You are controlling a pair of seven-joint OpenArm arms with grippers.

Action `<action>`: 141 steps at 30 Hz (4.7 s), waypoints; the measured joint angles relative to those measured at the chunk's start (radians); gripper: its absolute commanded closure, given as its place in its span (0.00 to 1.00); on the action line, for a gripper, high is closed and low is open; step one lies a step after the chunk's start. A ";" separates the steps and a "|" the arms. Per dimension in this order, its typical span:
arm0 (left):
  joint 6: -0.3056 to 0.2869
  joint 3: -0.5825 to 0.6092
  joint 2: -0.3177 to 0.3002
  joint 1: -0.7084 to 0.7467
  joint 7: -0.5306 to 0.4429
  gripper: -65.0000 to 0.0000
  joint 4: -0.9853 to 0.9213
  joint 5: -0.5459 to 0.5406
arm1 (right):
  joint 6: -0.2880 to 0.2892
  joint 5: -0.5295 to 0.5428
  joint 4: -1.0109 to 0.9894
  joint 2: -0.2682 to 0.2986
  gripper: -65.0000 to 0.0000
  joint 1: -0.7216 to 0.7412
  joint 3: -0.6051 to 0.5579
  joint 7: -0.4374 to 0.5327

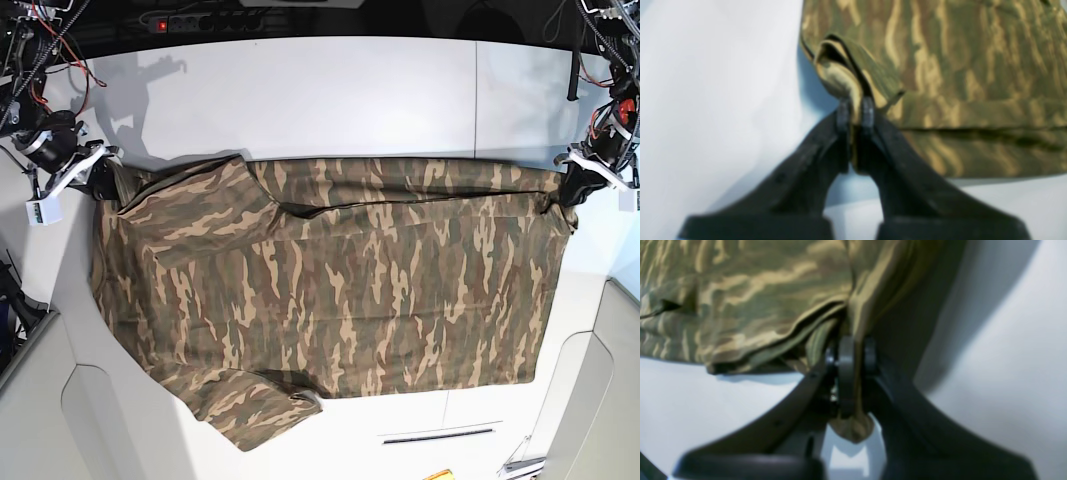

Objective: Fold the T-shirt properly
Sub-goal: 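Lay the folded edge down and open both grippers, then reach both grippers to the hem corners of the shirt and grasp, then lift the hem and fold it over toward the collar edge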

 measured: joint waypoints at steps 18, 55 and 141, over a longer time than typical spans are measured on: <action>-0.021 -0.008 -0.003 0.270 0.058 1.00 0.219 -0.064 | 0.003 0.090 0.049 0.058 1.00 -0.250 0.123 -0.048; 0.024 -0.218 -0.005 0.390 0.127 0.49 0.304 -0.134 | -0.021 0.035 0.049 0.058 0.65 -0.169 0.399 0.131; -0.027 0.433 -0.212 -0.558 0.338 1.00 -0.357 -0.222 | 0.030 0.089 -0.396 0.117 1.00 0.467 -0.022 -0.167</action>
